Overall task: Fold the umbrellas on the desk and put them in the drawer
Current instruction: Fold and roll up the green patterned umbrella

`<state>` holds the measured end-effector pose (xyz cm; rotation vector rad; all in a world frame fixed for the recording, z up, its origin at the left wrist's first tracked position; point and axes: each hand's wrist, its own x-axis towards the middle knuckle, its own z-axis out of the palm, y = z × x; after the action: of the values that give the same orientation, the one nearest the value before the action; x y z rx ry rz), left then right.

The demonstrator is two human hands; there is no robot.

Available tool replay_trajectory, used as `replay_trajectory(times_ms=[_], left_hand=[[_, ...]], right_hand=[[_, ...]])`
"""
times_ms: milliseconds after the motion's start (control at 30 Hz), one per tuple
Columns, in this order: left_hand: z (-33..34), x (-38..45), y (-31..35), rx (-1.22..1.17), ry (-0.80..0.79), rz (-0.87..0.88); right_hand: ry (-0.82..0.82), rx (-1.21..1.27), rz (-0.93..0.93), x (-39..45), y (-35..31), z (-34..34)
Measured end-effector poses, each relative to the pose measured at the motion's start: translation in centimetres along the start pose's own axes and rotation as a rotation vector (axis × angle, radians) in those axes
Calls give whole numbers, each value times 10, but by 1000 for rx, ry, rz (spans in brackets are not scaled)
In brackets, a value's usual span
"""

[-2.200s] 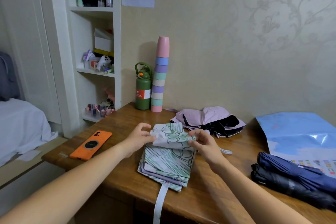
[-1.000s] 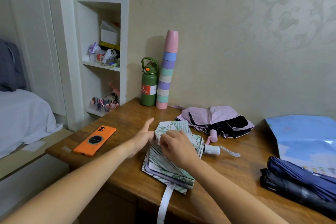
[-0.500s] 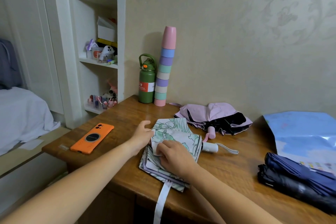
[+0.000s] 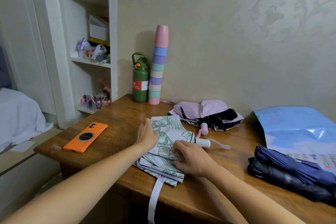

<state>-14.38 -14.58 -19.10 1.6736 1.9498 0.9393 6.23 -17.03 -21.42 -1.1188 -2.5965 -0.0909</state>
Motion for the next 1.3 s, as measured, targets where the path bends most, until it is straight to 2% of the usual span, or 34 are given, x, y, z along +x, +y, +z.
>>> replay_trajectory(times_ms=[100, 267, 333, 433, 533, 600, 667, 800, 867, 933, 1000, 1067, 1100, 1200, 1300], left_hand=[[-2, -2, 6, -37, 34, -64], [-6, 0, 3, -51, 66, -108], [-5, 0, 1, -43, 71, -93], [-1, -3, 1, 21, 118, -50], [8, -2, -2, 346, 181, 213], [14, -1, -2, 460, 70, 389], [21, 2, -4, 531, -32, 488], [30, 12, -15, 602, -95, 512], [34, 10, -25, 628, -123, 521], [41, 7, -37, 661, -125, 538], [46, 7, -43, 664, -107, 536], [46, 8, -42, 640, -133, 524], [47, 9, -41, 628, -151, 524], [47, 9, -43, 613, -179, 530], [49, 13, -45, 594, -218, 527]], right_hand=[[74, -132, 27, -3, 6, 3], [198, -201, -123, -7, 7, 6], [195, -222, -183, -7, 6, 7], [36, -141, -198, -9, 2, 5], [-177, 148, -91, -5, -2, -3], [-289, 291, -2, 1, -1, -7], [-378, 336, 55, 8, -1, -12], [-603, 334, 108, 26, -4, -25], [-658, 298, 137, 36, -4, -30], [-505, 207, 128, 46, 0, -28], [-198, 163, 167, 55, 11, -18], [85, 130, 320, 62, 24, -6], [146, 103, 443, 66, 28, 0], [34, 121, 763, 78, 40, 14], [-28, 241, 906, 90, 55, 19]])
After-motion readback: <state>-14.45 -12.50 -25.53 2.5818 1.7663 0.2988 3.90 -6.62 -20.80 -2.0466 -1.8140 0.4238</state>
